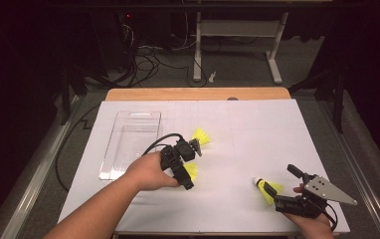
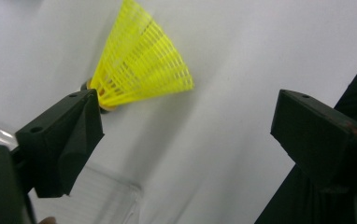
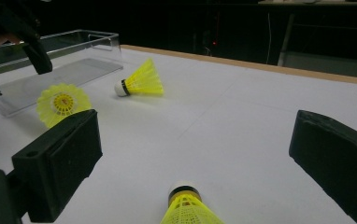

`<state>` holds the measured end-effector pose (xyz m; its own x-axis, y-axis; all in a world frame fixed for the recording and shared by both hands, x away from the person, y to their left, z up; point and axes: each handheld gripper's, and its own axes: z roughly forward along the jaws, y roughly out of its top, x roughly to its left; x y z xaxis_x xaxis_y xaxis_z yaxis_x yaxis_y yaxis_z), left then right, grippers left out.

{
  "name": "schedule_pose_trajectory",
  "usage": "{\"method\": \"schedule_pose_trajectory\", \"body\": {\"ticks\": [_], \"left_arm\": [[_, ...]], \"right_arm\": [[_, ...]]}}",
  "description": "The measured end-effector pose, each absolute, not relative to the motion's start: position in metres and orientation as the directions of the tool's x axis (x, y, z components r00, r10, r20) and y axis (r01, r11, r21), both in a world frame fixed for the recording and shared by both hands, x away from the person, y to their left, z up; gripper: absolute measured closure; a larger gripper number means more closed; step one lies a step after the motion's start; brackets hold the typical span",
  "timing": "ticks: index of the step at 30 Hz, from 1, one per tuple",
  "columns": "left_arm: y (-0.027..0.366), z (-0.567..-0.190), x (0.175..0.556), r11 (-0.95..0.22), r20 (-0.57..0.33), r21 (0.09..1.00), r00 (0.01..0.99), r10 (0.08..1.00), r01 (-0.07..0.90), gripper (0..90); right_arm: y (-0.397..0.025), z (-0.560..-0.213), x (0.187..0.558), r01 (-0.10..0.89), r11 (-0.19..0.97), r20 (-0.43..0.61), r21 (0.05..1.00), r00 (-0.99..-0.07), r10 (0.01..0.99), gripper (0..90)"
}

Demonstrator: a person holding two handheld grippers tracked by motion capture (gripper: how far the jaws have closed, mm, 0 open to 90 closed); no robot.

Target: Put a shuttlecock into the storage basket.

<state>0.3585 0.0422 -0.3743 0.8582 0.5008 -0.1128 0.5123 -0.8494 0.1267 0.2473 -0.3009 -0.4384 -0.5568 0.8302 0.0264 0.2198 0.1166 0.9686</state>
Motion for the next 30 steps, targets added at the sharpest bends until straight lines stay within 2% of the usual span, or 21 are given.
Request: {"method": "schedule_pose_trajectory", "body": {"ticks": [5, 11, 17, 30], "left_arm": [[0.035, -0.374, 0.367, -0.828, -0.092, 0.135, 0.839, 0.536, 0.544, 21.0], [0.026, -0.376, 0.376, -0.814, -0.041, 0.128, 0.823, 0.566, 0.566, 25.4], [0.020, -0.384, 0.383, -0.804, -0.019, 0.104, 0.810, 0.586, 0.585, 42.1], [0.011, -0.388, 0.388, -0.819, -0.008, 0.098, 0.824, 0.567, 0.565, 55.9]], "right_arm": [[-0.301, -0.439, 0.247, 0.218, 0.118, 0.025, 0.969, -0.557, 0.830, 3.2], [-0.300, -0.439, 0.248, 0.219, 0.122, 0.022, 0.968, -0.560, 0.828, 3.3], [-0.300, -0.439, 0.248, 0.221, 0.121, 0.025, 0.968, -0.561, 0.827, 3.4], [-0.297, -0.440, 0.249, 0.228, 0.129, 0.023, 0.965, -0.564, 0.825, 3.8]]}}
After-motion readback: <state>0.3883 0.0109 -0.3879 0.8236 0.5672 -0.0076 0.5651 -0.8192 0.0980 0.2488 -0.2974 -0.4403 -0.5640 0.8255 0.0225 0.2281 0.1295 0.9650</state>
